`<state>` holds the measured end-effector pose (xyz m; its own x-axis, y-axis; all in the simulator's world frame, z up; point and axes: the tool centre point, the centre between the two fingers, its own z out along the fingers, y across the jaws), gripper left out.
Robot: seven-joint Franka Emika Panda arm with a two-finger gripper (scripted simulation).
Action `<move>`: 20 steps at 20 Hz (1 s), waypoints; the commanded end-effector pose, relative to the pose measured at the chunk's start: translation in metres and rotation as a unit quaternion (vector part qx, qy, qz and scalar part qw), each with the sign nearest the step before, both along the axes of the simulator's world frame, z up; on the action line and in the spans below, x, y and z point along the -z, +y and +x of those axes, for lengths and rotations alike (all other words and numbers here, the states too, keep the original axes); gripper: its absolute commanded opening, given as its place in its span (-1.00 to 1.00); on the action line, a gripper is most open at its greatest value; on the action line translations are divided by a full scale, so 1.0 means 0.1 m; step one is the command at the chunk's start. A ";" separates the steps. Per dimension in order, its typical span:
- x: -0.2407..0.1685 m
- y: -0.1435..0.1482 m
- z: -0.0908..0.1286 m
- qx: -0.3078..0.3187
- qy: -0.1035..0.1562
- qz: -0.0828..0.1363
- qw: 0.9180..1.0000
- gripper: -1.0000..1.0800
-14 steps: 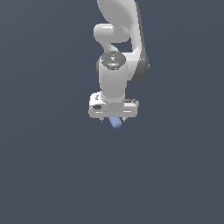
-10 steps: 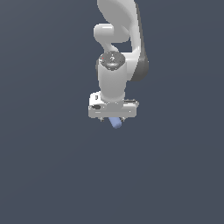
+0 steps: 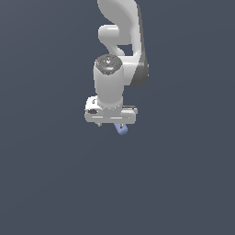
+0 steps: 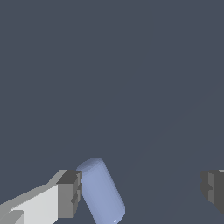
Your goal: Pick up the object and move it to a goal position.
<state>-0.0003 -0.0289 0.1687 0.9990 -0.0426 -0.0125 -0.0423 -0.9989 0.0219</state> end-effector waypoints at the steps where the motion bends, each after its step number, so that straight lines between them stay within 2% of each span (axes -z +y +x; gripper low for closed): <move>1: 0.00 0.01 0.00 0.000 0.000 0.000 1.000 0.92; 11: 0.18 0.07 -0.14 -0.036 0.000 0.001 0.999 0.92; 20: 0.59 0.25 -0.55 -0.127 -0.002 0.006 0.992 0.92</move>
